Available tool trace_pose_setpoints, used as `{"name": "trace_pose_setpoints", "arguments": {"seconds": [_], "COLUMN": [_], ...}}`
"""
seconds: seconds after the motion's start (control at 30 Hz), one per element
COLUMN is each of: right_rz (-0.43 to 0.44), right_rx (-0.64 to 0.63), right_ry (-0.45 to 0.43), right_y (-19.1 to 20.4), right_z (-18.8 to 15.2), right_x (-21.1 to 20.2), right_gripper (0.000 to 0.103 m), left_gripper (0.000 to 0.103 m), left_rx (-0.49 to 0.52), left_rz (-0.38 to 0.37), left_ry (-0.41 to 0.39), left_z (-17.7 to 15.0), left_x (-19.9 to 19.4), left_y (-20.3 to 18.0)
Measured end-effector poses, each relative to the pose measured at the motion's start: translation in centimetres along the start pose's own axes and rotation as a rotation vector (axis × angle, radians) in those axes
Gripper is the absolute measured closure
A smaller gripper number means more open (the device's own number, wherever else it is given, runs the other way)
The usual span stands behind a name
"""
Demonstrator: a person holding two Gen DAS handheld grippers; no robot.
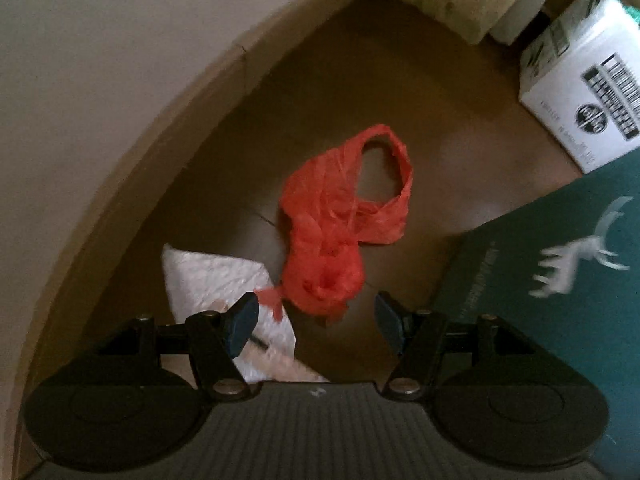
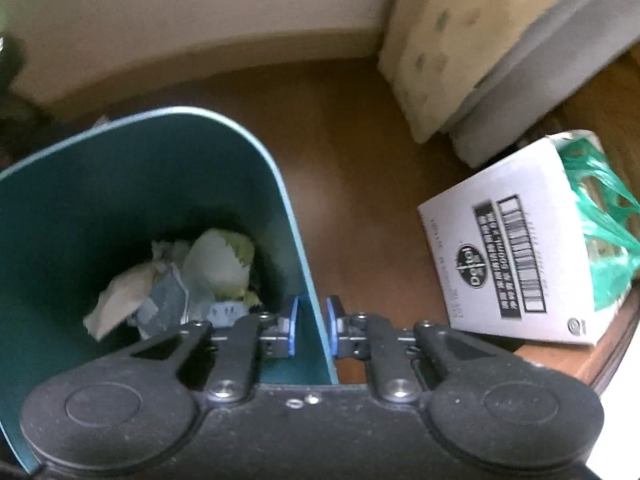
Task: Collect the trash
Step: 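Lower the left tool onto the red plastic bag and close on it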
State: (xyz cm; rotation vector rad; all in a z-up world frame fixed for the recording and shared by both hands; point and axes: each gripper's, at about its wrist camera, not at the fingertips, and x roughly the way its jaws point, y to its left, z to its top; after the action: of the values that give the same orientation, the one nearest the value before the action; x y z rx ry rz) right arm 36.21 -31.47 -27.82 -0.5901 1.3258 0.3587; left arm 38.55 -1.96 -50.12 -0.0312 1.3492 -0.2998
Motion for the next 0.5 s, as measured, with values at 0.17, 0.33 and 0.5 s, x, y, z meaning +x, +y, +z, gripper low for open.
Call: {"name": "trace_pose_setpoints", "arguments": {"seconds": [0.17,0.33,0.5], "right_rz": [0.007,0.002,0.022], "right_rx": [-0.079,0.027,0.192], "right_ry": [0.093,0.113,0.166], "right_y": [0.9,0.5,-0.8], "right_z": [1.5,1.8,1.4], "right_x": [1.0,1.1,0.7], "right_gripper": [0.092,0.092,0.094], "left_gripper": [0.04,0.04,0.039], "left_rx": [0.048,0.069,0.115], "left_rz": [-0.029,-0.031,-0.016], "left_ry": [0.04,0.075,0.135], "left_z": [1.7,3.1,3.5], "left_x": [3.0,5.6,8.6], "left_y": [0.3,-0.2,-1.5]}}
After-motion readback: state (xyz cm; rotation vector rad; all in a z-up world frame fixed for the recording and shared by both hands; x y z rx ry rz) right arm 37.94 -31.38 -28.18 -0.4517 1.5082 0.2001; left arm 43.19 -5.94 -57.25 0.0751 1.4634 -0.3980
